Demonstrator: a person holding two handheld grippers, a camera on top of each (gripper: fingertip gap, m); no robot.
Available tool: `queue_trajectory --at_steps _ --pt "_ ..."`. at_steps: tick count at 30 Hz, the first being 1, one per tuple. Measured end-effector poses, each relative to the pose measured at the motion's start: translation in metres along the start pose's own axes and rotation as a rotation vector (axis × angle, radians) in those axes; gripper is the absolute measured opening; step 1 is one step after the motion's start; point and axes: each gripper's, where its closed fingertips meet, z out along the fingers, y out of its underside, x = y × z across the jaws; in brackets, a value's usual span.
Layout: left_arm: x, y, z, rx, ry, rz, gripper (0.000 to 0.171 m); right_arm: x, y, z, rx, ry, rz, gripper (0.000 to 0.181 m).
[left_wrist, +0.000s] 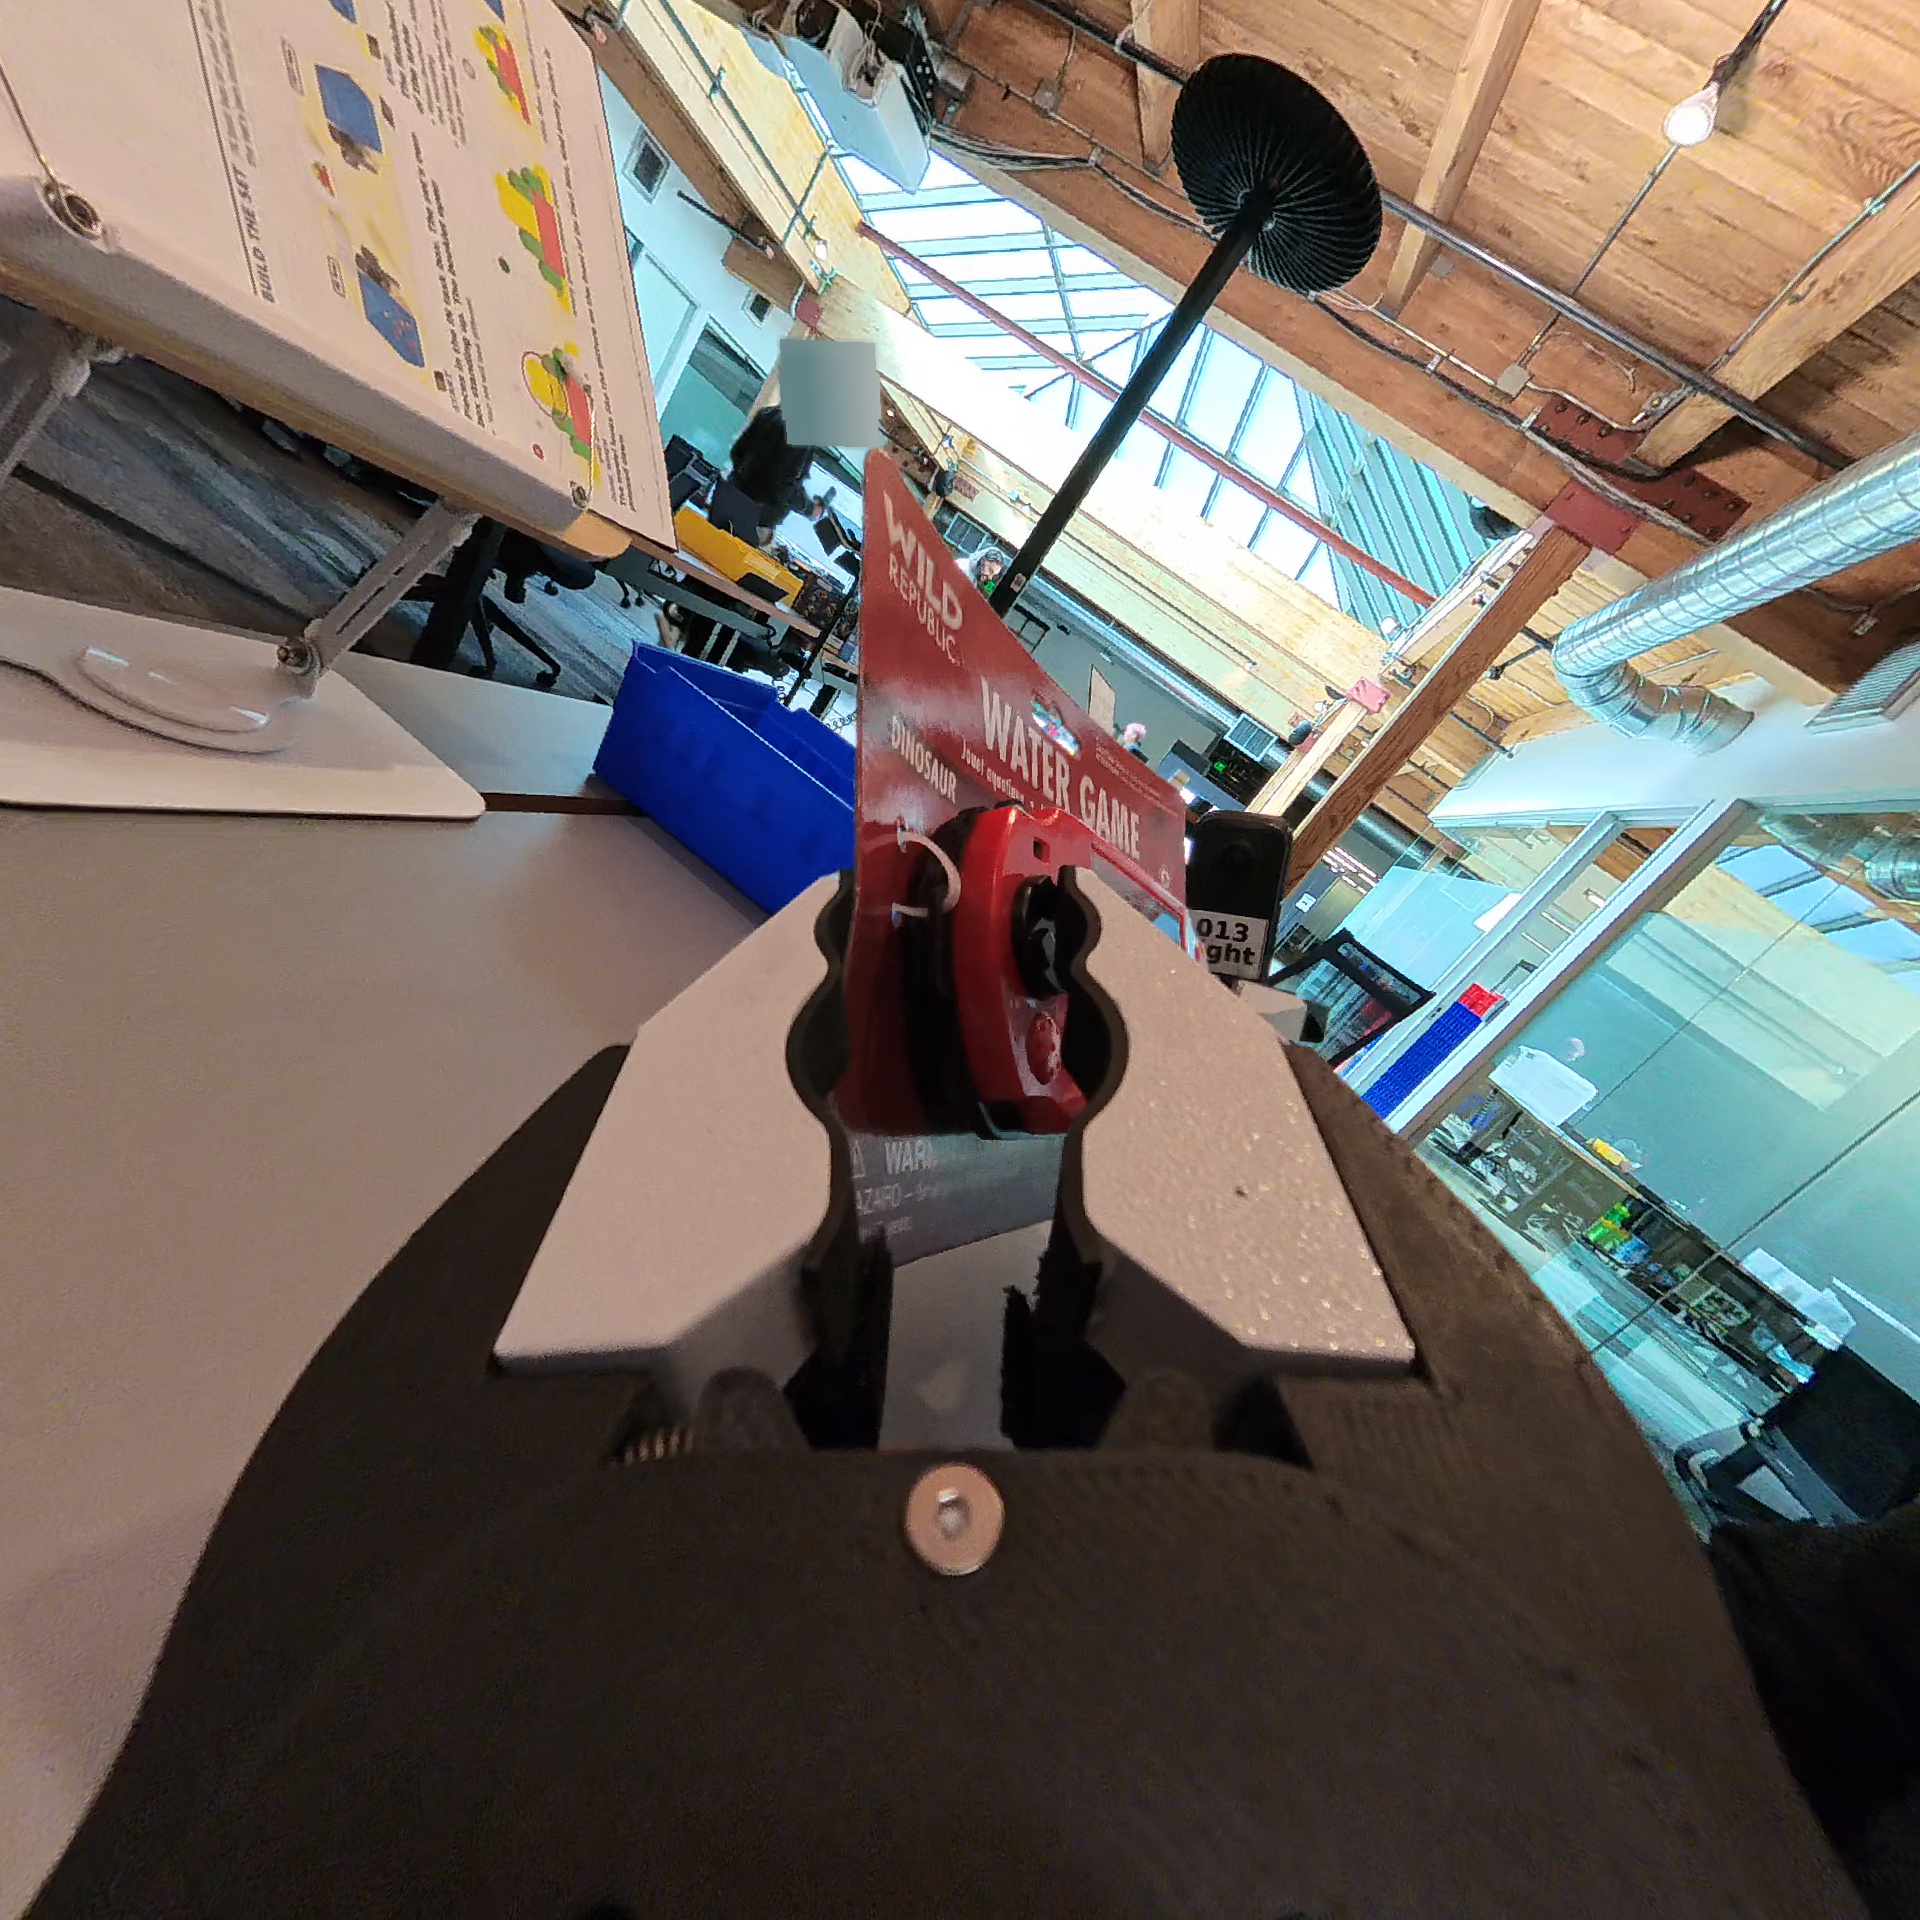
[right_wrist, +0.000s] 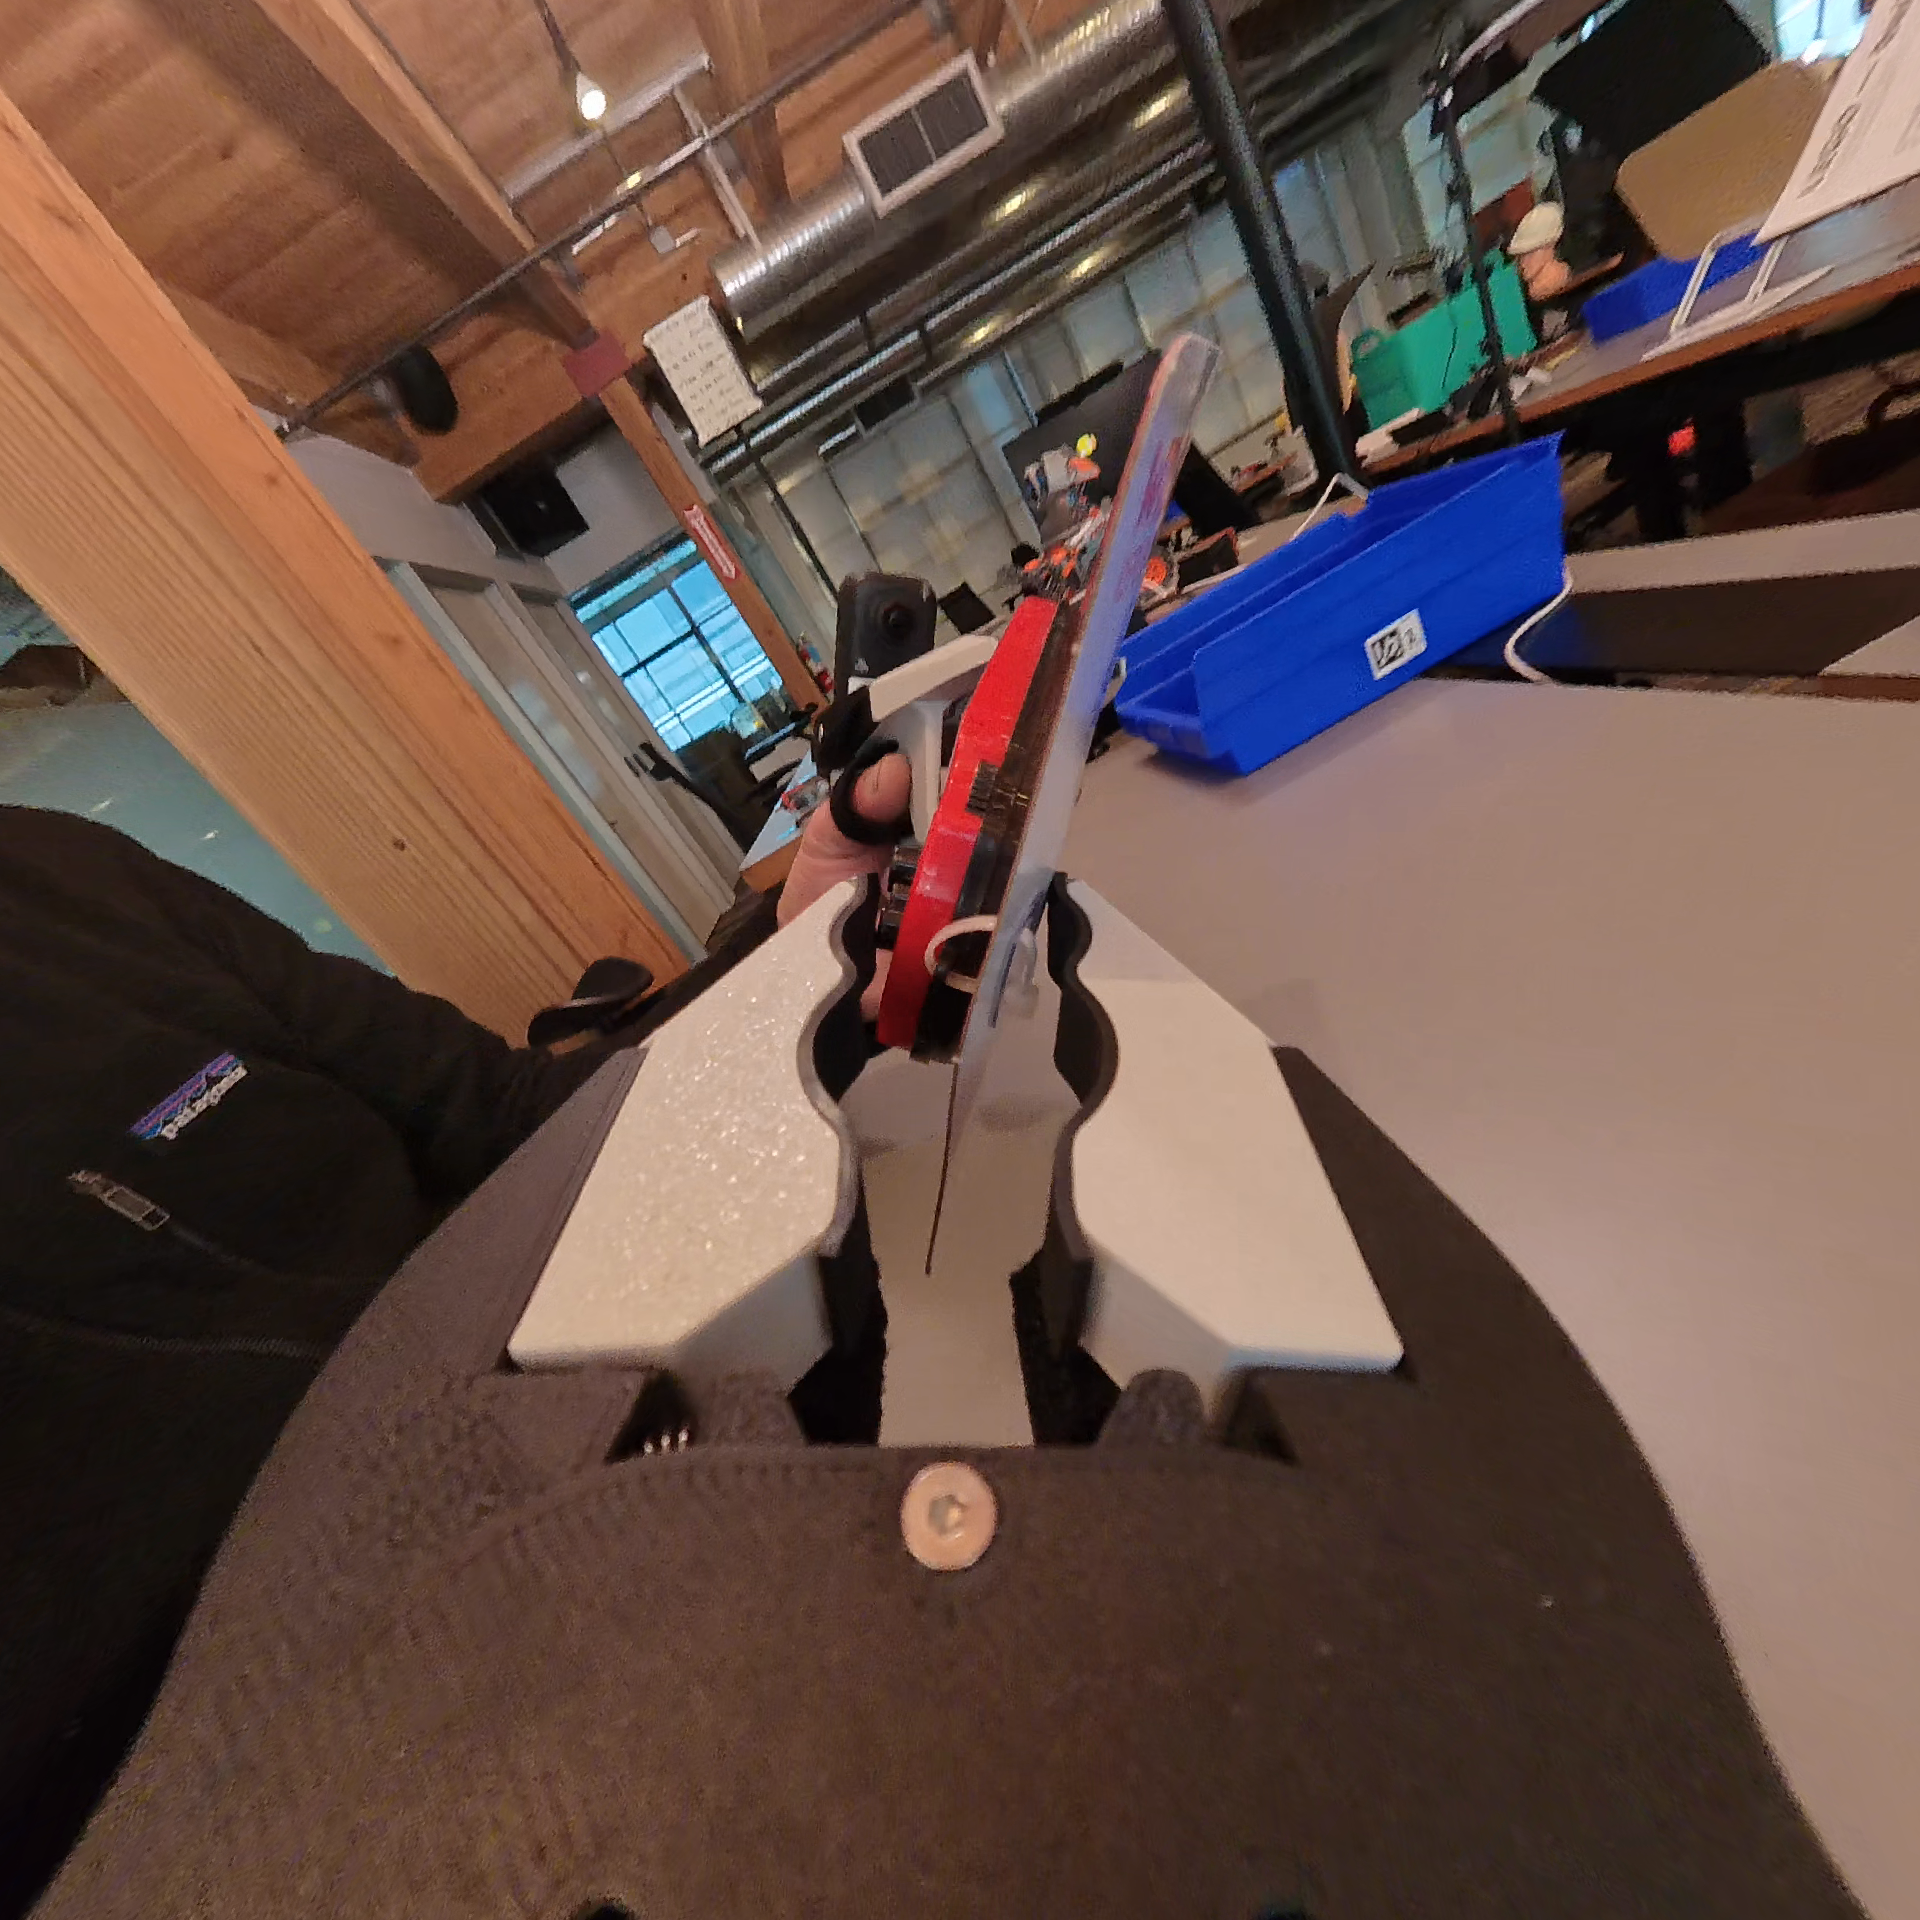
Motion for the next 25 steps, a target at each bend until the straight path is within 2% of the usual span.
queue_trajectory --at_steps 11,25 --pt "0.005 0.016 -0.008 -0.053 -0.006 0.055 0.035 0.005 0.040 -0.005 -0.141 0.117 -0.019 0.024" --pt "0.009 0.020 -0.003 -0.052 -0.009 0.074 0.035 0.010 0.040 -0.012 -0.063 0.090 0.034 0.028"
